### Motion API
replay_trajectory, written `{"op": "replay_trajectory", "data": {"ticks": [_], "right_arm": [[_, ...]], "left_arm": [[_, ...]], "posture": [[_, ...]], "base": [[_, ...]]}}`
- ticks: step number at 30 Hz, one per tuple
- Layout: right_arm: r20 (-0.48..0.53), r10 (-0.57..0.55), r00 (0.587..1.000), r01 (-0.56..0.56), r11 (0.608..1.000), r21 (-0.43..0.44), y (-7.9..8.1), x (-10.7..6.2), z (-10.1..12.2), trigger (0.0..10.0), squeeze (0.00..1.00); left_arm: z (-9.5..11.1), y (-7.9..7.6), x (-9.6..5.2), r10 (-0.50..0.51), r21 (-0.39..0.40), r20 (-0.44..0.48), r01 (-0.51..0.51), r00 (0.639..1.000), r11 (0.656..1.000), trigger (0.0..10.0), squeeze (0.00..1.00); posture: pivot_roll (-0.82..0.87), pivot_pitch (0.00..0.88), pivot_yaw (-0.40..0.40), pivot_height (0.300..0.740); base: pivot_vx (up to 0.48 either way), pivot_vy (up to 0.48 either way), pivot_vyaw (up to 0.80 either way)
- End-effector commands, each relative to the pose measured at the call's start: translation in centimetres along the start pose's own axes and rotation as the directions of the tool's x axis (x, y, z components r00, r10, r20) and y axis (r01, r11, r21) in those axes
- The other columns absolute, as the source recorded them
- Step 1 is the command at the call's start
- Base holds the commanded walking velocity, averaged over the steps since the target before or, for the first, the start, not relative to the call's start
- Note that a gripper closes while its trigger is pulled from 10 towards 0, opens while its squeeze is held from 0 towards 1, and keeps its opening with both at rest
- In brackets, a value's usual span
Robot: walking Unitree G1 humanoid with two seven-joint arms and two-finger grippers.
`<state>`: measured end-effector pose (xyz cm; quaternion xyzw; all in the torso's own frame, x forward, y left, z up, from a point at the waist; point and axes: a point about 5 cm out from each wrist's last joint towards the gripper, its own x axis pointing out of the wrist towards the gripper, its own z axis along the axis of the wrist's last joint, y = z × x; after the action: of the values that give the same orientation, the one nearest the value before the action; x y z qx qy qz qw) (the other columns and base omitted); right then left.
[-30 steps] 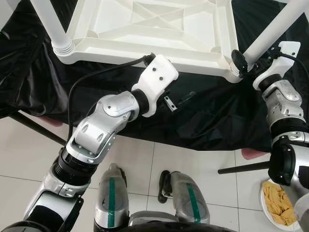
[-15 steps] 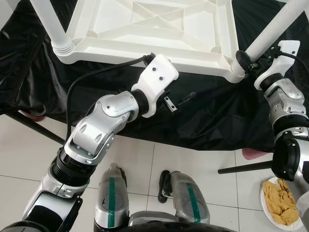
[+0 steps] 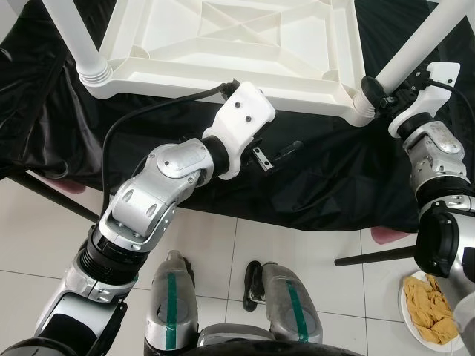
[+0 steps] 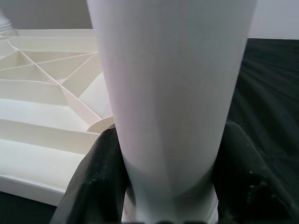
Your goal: Building children table
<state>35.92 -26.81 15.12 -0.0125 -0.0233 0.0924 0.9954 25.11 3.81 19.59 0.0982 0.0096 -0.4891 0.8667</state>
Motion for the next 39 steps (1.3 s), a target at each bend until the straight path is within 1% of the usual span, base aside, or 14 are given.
{"op": "replay_trajectory", "data": {"ticks": [1,5,6,8,9,10,12,13,14,19,25,30,36,39], "right_arm": [[0.015,-0.053,0.998,0.053,0.998,0.037,0.1,-0.2,-0.6,0.0,0.00],[0.025,-0.093,0.995,0.091,0.994,0.060,0.8,-0.1,-1.1,0.0,0.00],[0.028,-0.104,0.994,0.102,0.992,0.070,1.5,0.0,-1.4,0.0,0.00],[0.028,-0.104,0.994,0.102,0.992,0.070,1.5,0.0,-1.4,0.0,0.00],[0.034,-0.107,0.994,0.104,0.992,0.078,2.2,0.2,-1.6,0.0,0.00],[0.049,-0.121,0.991,0.116,0.988,0.100,3.6,0.5,-1.8,0.0,0.00],[0.049,-0.121,0.991,0.116,0.988,0.100,3.6,0.5,-1.8,0.0,0.00],[0.058,-0.146,0.988,0.140,0.984,0.107,4.8,0.9,-1.9,0.0,0.00],[0.060,-0.155,0.986,0.148,0.983,0.106,5.2,1.0,-1.9,0.0,0.00],[0.068,-0.179,0.982,0.169,0.977,0.129,6.0,1.2,-1.9,0.0,0.00],[0.049,-0.282,0.958,0.274,0.953,0.127,7.4,1.3,-2.2,0.0,0.00],[0.041,-0.387,0.921,0.383,0.920,0.088,8.6,1.0,-2.0,0.0,0.00],[0.028,-0.413,0.910,0.410,0.909,0.078,9.1,0.8,-2.2,0.0,0.00],[-0.009,-0.493,0.870,0.492,0.868,0.065,9.4,0.3,-2.7,0.0,0.00]], "left_arm": [[0.5,-0.3,0.0,-0.043,0.009,0.012,0.043,0.999,0.999,10.0,0.00],[0.5,-0.4,0.1,-0.045,0.008,0.014,0.044,0.999,0.999,10.0,0.00],[0.5,-0.4,0.1,-0.045,0.008,0.015,0.045,0.999,0.999,10.0,0.00],[0.5,-0.4,0.1,-0.045,0.008,0.015,0.045,0.999,0.999,10.0,0.00],[0.6,-0.3,0.1,-0.045,0.008,0.016,0.045,0.999,0.999,10.0,0.00],[0.6,-0.3,0.1,-0.046,0.006,0.017,0.046,0.999,0.999,10.0,0.00],[0.6,-0.3,0.1,-0.046,0.006,0.017,0.046,0.999,0.999,10.0,0.00],[0.6,-0.4,0.1,-0.046,0.006,0.016,0.046,0.999,0.999,10.0,0.00],[0.6,-0.4,0.1,-0.045,0.006,0.016,0.045,0.999,0.999,10.0,0.00],[0.6,-0.4,0.1,-0.045,0.005,0.016,0.045,0.999,0.999,10.0,0.00],[0.5,-0.5,0.1,-0.047,0.001,0.014,0.046,0.999,0.999,10.0,0.00],[0.5,-0.7,0.0,-0.046,-0.003,0.014,0.046,0.999,0.999,10.0,0.00],[0.5,-0.7,0.1,-0.047,-0.003,0.015,0.047,0.999,0.999,10.0,0.00],[0.5,-0.8,0.2,-0.050,-0.004,0.018,0.051,0.999,0.999,10.0,0.00]], "posture": [[0.10,0.070,-0.037,0.740],[0.10,0.068,-0.037,0.740],[0.09,0.068,-0.039,0.740],[0.09,0.068,-0.039,0.740],[0.09,0.068,-0.039,0.740],[0.09,0.068,-0.039,0.740],[0.09,0.068,-0.039,0.740],[0.10,0.067,-0.041,0.740],[0.10,0.067,-0.041,0.740],[0.10,0.067,-0.042,0.740],[0.10,0.068,-0.047,0.740],[0.10,0.064,-0.052,0.740],[0.10,0.063,-0.053,0.740],[0.10,0.056,-0.058,0.740]], "base": [[0.000,0.000,0.00],[0.000,0.000,0.00],[0.000,0.000,0.00],[0.000,0.000,0.00],[0.000,0.000,0.00],[0.000,0.000,0.00],[0.000,0.000,0.00],[0.000,0.000,0.00],[0.000,0.000,0.00],[0.000,0.000,0.00],[0.000,0.000,0.00],[0.000,0.000,0.00],[0.000,0.000,0.00],[0.000,0.000,0.00]]}}
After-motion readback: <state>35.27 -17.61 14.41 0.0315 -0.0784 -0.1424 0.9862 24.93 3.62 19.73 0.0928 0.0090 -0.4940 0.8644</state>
